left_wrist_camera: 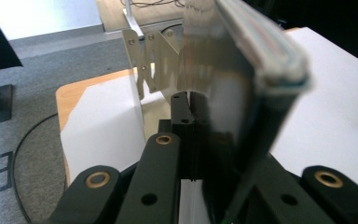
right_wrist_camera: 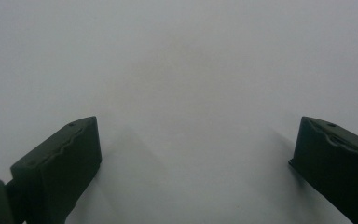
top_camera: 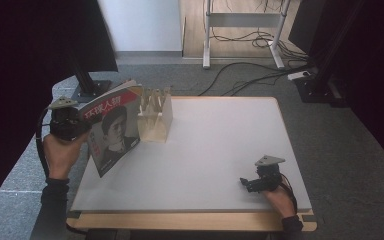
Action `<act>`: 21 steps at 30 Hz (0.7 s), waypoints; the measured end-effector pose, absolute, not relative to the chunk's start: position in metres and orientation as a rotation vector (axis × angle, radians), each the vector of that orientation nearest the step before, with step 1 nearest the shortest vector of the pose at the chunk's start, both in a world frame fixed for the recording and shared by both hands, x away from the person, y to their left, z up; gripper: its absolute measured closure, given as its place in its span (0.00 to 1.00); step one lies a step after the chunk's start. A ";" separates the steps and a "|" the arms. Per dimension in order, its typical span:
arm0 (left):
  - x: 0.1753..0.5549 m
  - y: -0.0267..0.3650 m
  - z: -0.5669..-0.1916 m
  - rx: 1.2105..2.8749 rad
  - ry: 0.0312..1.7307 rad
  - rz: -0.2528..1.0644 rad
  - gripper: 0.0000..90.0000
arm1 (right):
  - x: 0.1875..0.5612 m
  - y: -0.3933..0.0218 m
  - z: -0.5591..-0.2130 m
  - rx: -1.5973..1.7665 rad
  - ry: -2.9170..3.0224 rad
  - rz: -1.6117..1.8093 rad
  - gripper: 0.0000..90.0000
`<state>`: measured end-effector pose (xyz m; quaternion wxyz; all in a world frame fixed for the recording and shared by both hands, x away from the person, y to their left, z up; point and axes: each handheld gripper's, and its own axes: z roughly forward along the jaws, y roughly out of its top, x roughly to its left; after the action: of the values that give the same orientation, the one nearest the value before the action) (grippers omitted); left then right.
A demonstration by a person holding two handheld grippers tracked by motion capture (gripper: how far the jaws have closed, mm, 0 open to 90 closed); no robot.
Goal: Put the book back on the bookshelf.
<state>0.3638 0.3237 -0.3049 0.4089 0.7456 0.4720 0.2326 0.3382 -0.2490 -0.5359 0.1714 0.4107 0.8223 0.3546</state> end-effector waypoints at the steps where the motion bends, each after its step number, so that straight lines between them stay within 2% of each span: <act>1: 0.367 0.323 -0.305 1.874 1.195 0.587 0.97 | 0.338 -0.249 -0.536 1.167 2.334 1.007 0.00; 21: 0.428 0.302 -0.320 1.770 1.264 0.666 0.97 | 0.338 -0.249 -0.536 1.160 2.334 1.005 0.00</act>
<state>0.4276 0.3016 -0.3201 0.4200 0.7061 0.5044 0.2657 0.3381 -0.2489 -0.5362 0.1735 0.4089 0.8229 0.3543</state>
